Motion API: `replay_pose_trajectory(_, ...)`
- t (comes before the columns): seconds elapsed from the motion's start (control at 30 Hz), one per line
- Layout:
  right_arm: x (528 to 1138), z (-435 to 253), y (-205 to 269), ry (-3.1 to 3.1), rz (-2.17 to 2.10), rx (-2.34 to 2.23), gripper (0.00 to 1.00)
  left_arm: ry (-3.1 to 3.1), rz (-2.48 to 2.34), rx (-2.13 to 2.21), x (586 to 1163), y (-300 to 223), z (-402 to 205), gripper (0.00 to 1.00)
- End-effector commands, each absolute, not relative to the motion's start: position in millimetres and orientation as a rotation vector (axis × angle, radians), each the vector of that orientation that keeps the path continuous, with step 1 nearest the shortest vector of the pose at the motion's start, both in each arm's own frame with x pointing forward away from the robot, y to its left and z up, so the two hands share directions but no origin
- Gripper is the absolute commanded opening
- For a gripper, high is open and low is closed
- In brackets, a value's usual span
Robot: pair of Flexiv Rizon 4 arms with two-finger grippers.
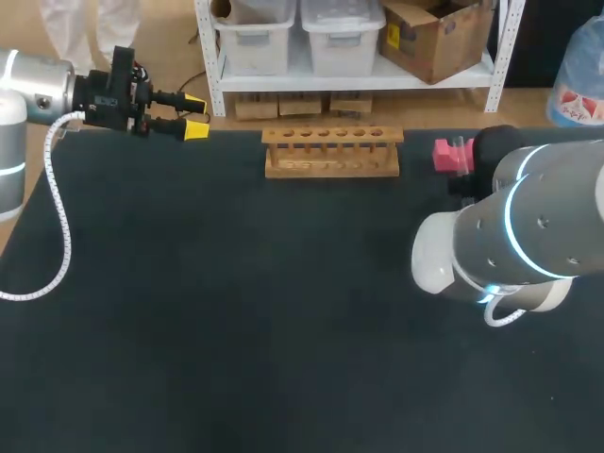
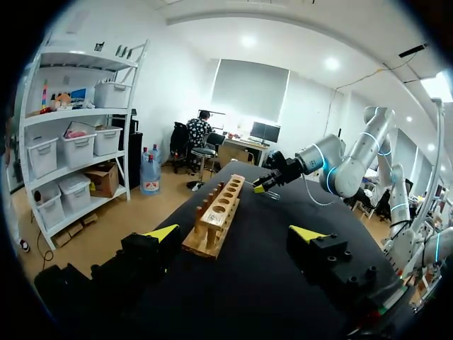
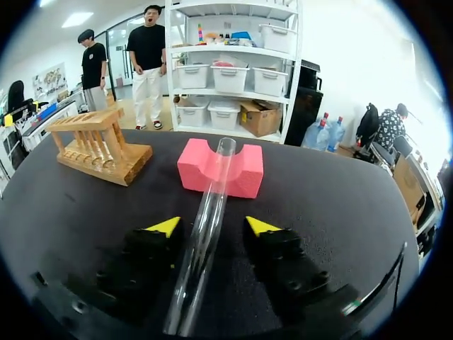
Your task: Grasp the test tube, adjust it, and insert it.
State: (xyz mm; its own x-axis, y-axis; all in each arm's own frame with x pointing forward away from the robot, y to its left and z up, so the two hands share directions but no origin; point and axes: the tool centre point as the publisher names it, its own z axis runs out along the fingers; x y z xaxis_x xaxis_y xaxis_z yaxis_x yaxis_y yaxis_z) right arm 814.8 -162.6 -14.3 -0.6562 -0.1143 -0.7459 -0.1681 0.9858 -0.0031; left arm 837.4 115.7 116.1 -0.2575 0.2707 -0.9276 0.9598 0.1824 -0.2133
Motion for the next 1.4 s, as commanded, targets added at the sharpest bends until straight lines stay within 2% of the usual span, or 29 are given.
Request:
replay_pose_trajectory(0.03, 814, -13, -165, 2.293, 0.278, -0.293, 0.36, 1.674, -1.113, 1.182, 838, 116, 115, 1.00)
replay_pose_trajectory(0.33, 816, -14, -162, 2.318, 0.278, -0.308, 0.35, 1.674, -1.113, 1.182, 838, 116, 115, 1.00)
replay_pose_trajectory(0.5, 818, -17, -159, 2.347, 0.283, -0.324, 0.46, 1.674, -1.113, 1.182, 838, 116, 115, 1.00)
replay_pose_trajectory(0.6, 819, -19, -157, 2.351, 0.279, -0.324, 0.45, 1.674, -1.113, 1.182, 838, 116, 115, 1.00)
replay_pose_trajectory(0.73, 819, -20, -157, 2.361, 0.282, -0.320, 0.40, 1.674, -1.113, 1.182, 838, 116, 115, 1.00)
replay_pose_trajectory(0.77, 819, -21, -156, 2.364, 0.282, -0.319, 0.36, 1.674, -1.113, 1.182, 838, 116, 115, 1.00)
replay_pose_trajectory(0.83, 818, -22, -156, 2.371, 0.280, -0.314, 0.19, 1.674, -1.113, 1.182, 838, 116, 115, 1.00)
replay_pose_trajectory(1.07, 816, -23, -155, 2.384, 0.285, -0.293, 0.01, 1.674, -1.113, 1.182, 838, 116, 115, 1.00)
replay_pose_trajectory(1.4, 815, -24, -155, 2.400, 0.247, -0.206, 0.00, 1.674, -1.113, 1.182, 838, 116, 115, 1.00)
